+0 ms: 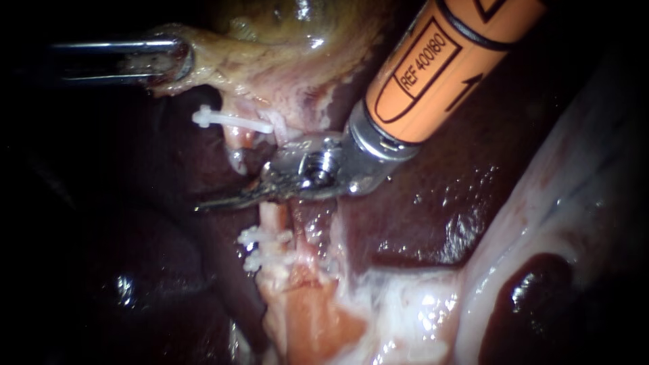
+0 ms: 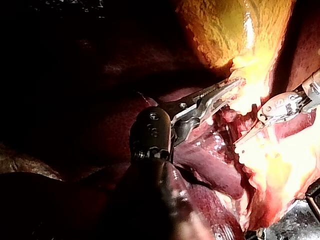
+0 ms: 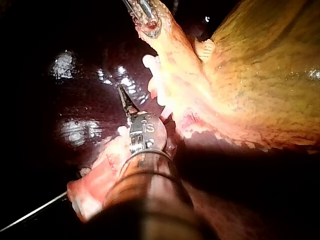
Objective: Go back from the cut left tube
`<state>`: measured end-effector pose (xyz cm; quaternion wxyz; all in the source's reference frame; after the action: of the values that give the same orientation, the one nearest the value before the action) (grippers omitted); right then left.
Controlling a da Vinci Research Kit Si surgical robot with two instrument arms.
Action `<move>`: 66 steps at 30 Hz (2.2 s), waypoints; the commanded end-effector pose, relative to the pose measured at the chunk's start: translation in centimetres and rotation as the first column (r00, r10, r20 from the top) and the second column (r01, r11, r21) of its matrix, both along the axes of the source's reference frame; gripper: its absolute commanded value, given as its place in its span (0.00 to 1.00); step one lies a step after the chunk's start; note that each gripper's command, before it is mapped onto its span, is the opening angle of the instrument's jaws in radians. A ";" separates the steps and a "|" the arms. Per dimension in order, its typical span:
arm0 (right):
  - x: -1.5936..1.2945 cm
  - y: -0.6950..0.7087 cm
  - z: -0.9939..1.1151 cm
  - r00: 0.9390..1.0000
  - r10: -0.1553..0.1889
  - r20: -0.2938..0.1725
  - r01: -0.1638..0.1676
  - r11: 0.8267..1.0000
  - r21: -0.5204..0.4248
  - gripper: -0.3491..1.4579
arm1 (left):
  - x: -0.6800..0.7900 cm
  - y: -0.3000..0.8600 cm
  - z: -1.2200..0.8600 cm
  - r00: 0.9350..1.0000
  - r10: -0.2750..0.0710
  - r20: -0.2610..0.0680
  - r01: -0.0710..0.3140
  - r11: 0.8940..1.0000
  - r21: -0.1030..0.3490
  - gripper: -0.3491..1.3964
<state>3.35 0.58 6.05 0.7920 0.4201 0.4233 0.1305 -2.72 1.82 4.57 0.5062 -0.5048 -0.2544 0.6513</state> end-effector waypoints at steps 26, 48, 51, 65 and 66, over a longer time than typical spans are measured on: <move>-0.57 -0.09 -0.65 0.975 0.218 -0.037 -0.221 0.951 -0.215 0.99 | 0.01 0.02 0.03 1.000 0.002 0.001 -0.002 1.000 0.000 0.00; -2.15 0.12 -0.90 0.958 0.251 0.142 -0.163 0.877 -0.451 0.99 | 0.00 0.03 0.06 1.000 0.001 0.001 -0.001 1.000 -0.001 0.00; -2.15 0.12 -0.91 0.959 0.248 0.140 -0.160 0.876 -0.455 0.99 | -0.03 0.02 0.11 1.000 0.000 0.000 0.000 1.000 -0.003 0.00; -2.15 0.12 -0.90 0.959 0.248 0.141 -0.160 0.876 -0.455 0.99 | -0.33 -0.04 0.53 1.000 0.002 -0.008 -0.002 1.000 -0.018 0.00; -2.15 0.12 -0.90 0.959 0.248 0.141 -0.160 0.876 -0.455 0.99 | -0.33 -0.03 0.54 1.000 0.002 -0.007 -0.002 1.000 -0.018 0.00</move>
<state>1.20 0.70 5.15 0.8855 0.1687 0.4043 0.1549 -3.05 1.79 5.11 0.5019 -0.5074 -0.2470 0.6555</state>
